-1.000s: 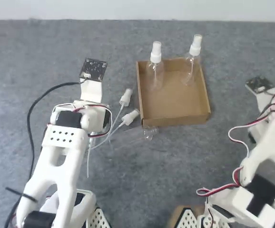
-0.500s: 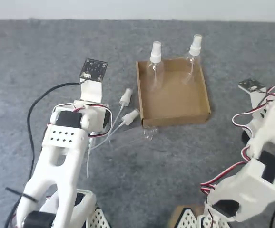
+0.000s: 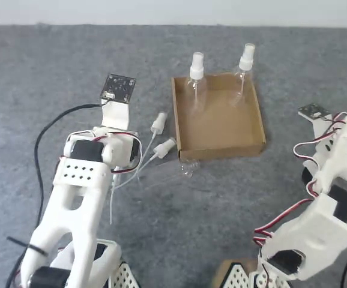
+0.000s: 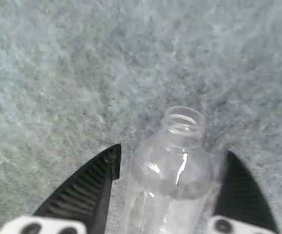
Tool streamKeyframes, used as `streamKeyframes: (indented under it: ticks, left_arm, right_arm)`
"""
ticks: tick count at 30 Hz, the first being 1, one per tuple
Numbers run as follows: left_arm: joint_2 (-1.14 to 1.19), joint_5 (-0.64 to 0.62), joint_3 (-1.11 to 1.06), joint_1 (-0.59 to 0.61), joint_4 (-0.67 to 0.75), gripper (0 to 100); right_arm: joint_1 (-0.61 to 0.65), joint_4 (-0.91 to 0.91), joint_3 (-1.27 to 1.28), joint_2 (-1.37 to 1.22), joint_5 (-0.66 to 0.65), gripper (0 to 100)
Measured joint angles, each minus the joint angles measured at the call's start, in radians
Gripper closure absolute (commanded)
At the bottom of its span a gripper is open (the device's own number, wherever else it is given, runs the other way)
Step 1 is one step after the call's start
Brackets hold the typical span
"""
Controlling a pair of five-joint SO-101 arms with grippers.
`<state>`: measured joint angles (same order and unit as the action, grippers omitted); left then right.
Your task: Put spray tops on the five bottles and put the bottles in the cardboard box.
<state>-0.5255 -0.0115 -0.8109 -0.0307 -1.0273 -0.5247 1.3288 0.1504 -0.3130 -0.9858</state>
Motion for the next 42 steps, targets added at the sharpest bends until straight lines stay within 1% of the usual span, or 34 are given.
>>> streamKeyframes:
  ticks: [3,5,8,12,14,18,20,21,24,26,30,34,38,42]
  left_arm:
    - [0.0,0.0,0.0,0.002,0.0,99]
    - [0.0,0.0,0.0,0.002,0.0,99]
    - [0.0,0.0,0.0,0.0,0.0,99]
    - [-0.003,0.0,0.0,0.003,0.0,99]
    - [-0.008,0.0,0.0,0.002,0.0,99]
    - [-0.012,0.0,0.011,0.002,-0.002,99]
    - [-0.012,0.0,0.046,0.002,-0.028,99]
    - [-0.012,0.0,0.071,0.002,-0.048,99]
    - [-0.012,0.0,0.155,0.011,-0.115,99]
    - [-0.012,0.0,0.207,0.011,-0.153,99]
    - [-0.046,0.0,0.264,0.006,-0.193,99]
    - [-0.178,0.0,0.275,0.011,-0.196,99]
    - [-0.344,0.0,0.308,0.051,-0.196,99]
    - [-0.48,0.0,0.387,0.071,-0.196,99]
  right_arm:
    - [0.0,-0.002,0.0,0.0,0.0,95.7]
    - [0.0,-0.002,0.0,0.0,0.0,99.1]
    - [0.0,-0.002,-0.002,0.0,0.0,99.2]
    - [-0.014,0.0,-0.069,0.0,0.0,99.2]
    - [-0.028,0.043,-0.106,0.009,0.0,99.2]
    - [-0.021,0.15,-0.144,0.149,0.005,99.2]
    - [0.002,0.192,-0.146,0.238,0.02,99.2]
    - [0.023,0.204,-0.146,0.282,0.048,99.2]
    - [0.112,0.216,-0.143,0.425,0.133,99.2]
    - [0.193,0.216,-0.115,0.522,0.181,99.2]
    - [0.388,0.203,-0.008,0.713,0.287,99.2]
    - [0.595,0.158,0.103,0.888,0.408,99.2]
    - [0.821,0.072,0.222,0.999,0.528,99.2]
    - [1.025,-0.084,0.358,1.062,0.634,99.2]
